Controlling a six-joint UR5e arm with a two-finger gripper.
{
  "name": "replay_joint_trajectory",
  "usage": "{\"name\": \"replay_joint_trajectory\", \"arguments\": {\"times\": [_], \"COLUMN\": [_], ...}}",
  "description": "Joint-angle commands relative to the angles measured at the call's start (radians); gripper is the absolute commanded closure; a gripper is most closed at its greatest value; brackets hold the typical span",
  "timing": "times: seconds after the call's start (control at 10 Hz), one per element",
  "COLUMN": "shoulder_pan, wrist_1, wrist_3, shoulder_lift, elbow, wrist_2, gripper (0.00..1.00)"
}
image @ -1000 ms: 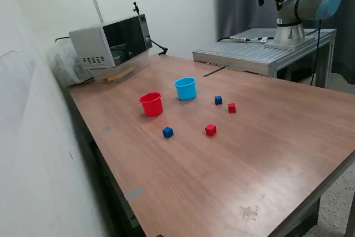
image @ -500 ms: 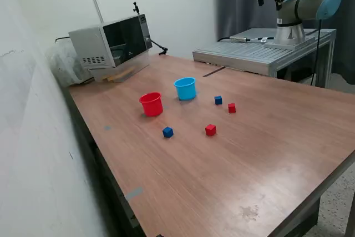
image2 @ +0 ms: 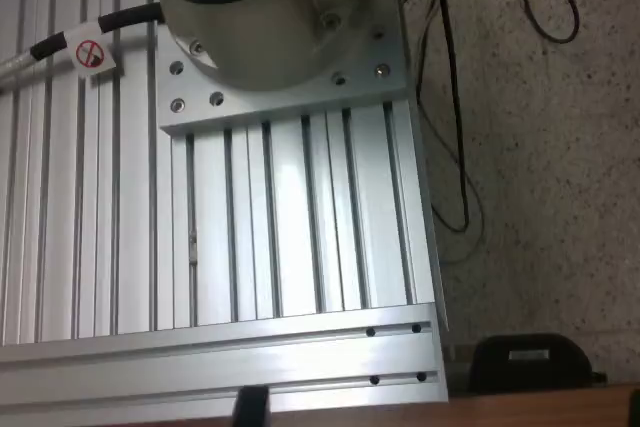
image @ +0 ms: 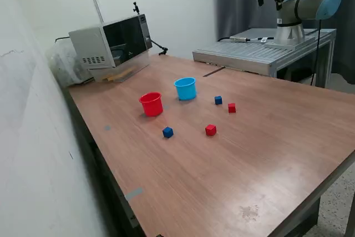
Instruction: Place red objects in the red bin, and blue objects in the blue bin.
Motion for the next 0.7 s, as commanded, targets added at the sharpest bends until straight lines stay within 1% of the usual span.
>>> {"name": "replay_joint_trajectory", "arguments": {"times": [0.0,0.6], "shoulder_pan": [-0.001,-0.006], "wrist_1": [0.0,0.003], "wrist_3": [0.0,0.001], "shoulder_lift": [-0.001,-0.001], "elbow": [-0.003,0.008], "wrist_2": [-0.001,-0.004], "gripper": [0.0,0.0]}}
